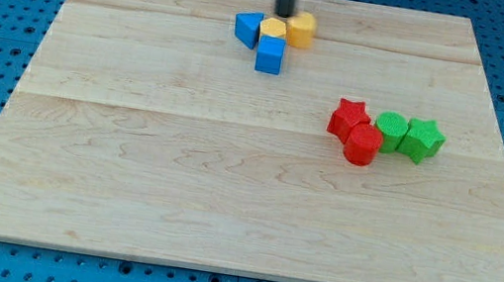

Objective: Push the yellow heart closer to the blue cube

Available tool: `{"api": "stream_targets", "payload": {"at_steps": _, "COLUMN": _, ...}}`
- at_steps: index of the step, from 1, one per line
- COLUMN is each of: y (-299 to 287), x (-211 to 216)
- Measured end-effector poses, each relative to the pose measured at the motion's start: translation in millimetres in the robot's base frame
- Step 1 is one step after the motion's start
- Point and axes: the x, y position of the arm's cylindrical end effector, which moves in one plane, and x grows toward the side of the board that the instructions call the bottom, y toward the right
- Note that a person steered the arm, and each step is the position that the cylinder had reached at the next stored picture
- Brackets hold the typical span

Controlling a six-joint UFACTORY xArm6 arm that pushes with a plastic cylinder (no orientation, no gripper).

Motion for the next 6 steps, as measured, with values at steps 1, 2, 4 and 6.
{"api": "stream_targets", "payload": {"at_steps": 1, "y": -31, "x": -29}}
{"api": "stream_targets", "payload": {"at_steps": 2, "y": 51, "x": 8}}
{"api": "stream_targets", "payload": {"at_steps": 4, "y": 98, "x": 41}}
{"api": "stream_targets", "payload": {"at_steps": 6, "y": -28, "x": 48}}
